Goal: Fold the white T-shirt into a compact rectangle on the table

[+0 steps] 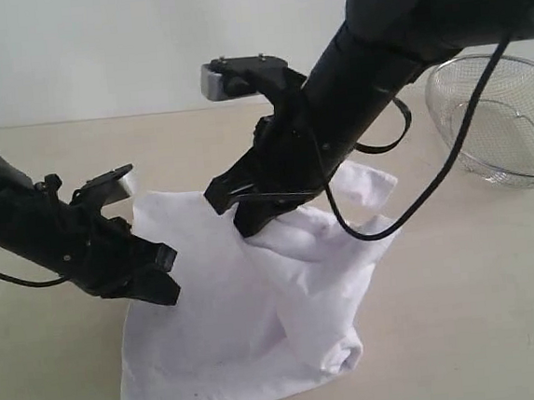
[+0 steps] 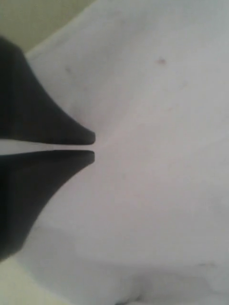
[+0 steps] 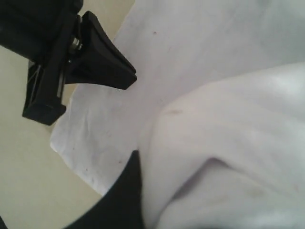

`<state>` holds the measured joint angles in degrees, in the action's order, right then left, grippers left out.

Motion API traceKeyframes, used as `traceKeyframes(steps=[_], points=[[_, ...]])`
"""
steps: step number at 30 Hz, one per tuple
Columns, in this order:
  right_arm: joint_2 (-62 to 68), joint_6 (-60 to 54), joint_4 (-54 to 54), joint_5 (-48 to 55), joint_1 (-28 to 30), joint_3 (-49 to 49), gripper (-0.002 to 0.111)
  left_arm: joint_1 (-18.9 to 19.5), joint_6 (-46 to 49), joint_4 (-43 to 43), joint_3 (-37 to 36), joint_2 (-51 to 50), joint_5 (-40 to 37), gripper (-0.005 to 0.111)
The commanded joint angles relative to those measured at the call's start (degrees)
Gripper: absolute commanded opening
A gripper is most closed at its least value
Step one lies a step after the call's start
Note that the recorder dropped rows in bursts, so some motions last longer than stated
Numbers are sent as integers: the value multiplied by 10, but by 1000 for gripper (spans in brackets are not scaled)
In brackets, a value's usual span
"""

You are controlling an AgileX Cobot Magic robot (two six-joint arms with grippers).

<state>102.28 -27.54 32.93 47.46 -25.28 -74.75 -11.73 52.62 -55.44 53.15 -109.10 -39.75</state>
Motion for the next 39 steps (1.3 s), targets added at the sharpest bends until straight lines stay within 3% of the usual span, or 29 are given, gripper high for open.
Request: traceKeyframes(steps=[1,8,27,28,29,32,33,39], points=[[41,5,-3,-15,-10,-7,0,-3,-1,14,2,40,-17,5],[86,5,-3,-34,-18,-7,0,-2,-78,88,-5,119,-14,5],[176,11,6,-29,-62,-76,0,-2,-81,86,-105,171,39,5],[176,1,10,-25,-62,-76,3,-2,-81,86,-105,171,40,5],[176,-4,10,-18,-62,-76,14,-2,-81,86,-105,171,41,5],[172,0,30,-16,-62,-79,70,-2,-81,85,-105,171,44,5],[170,1,30,-9,-62,-84,79,-2,-81,85,-105,171,47,5],[125,89,-48,71,-62,-151,81,-2,-81,86,-105,171,51,5]])
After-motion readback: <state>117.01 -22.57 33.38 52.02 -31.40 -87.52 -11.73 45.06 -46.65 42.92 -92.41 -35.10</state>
